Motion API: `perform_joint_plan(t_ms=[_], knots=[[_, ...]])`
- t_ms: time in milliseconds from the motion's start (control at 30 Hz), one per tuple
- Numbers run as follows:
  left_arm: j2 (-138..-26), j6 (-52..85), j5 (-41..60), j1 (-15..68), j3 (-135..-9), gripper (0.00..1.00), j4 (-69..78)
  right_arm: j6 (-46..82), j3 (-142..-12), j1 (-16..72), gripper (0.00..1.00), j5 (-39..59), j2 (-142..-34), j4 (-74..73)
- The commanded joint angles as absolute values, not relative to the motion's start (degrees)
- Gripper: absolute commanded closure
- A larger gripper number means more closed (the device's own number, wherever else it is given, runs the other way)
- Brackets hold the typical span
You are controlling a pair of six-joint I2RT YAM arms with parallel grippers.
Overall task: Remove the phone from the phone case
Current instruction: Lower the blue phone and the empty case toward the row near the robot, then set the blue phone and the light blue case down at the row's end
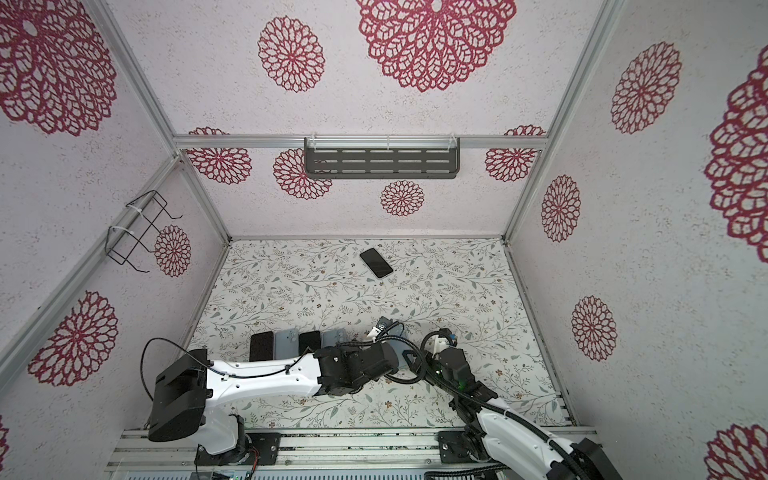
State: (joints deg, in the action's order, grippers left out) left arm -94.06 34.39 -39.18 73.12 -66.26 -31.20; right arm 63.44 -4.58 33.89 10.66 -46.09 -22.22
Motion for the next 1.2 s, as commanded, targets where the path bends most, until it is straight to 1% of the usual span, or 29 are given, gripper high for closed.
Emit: perform_joint_plan(t_ms=[0, 100, 233, 533, 633, 733, 800, 1067, 1100, 1167], knots=[[-93.34, 39.15, -47.2, 74.67, -69.23, 1.0, -43.63, 60.41, -6.65, 33.4, 1.0, 8.04, -44.05, -17.6], [-96.13, 40.07, -48.05, 75.36, -72.29, 1.0, -48.71, 59.99, -6.93, 33.15, 1.0, 8.63, -43.99, -17.52], [-102.83, 41.73, -50.19, 75.69, -77.66, 1.0, -56.58, 59.0, -8.07, 32.8, 1.0, 9.1, -44.68, -16.88], [-114.91, 42.84, -52.12, 76.59, -86.63, 1.0, -66.56, 58.25, -8.65, 31.78, 1.0, 12.03, -48.14, -19.87], [-117.03, 42.55, -51.4, 77.36, -87.67, 1.0, -66.81, 57.51, -8.88, 30.91, 1.0, 12.93, -48.88, -19.76], [-118.07, 42.54, -50.1, 77.76, -87.89, 0.87, -66.0, 56.99, -8.73, 29.7, 1.0, 14.05, -49.56, -19.78], [-118.21, 42.39, -49.25, 78.0, -87.81, 0.83, -64.72, 56.88, -8.66, 28.98, 1.0, 14.53, -49.81, -20.03], [-120.74, 43.0, -47.38, 78.2, -88.37, 0.82, -61.26, 56.5, -8.63, 27.86, 1.0, 15.47, -50.18, -19.92], [-120.89, 42.89, -47.23, 78.14, -88.17, 0.81, -60.61, 56.53, -8.7, 27.78, 1.0, 15.53, -50.36, -20.07], [-121.11, 42.93, -47.02, 78.18, -88.16, 0.75, -59.66, 56.41, -8.77, 27.85, 1.0, 15.73, -51.0, -20.4]])
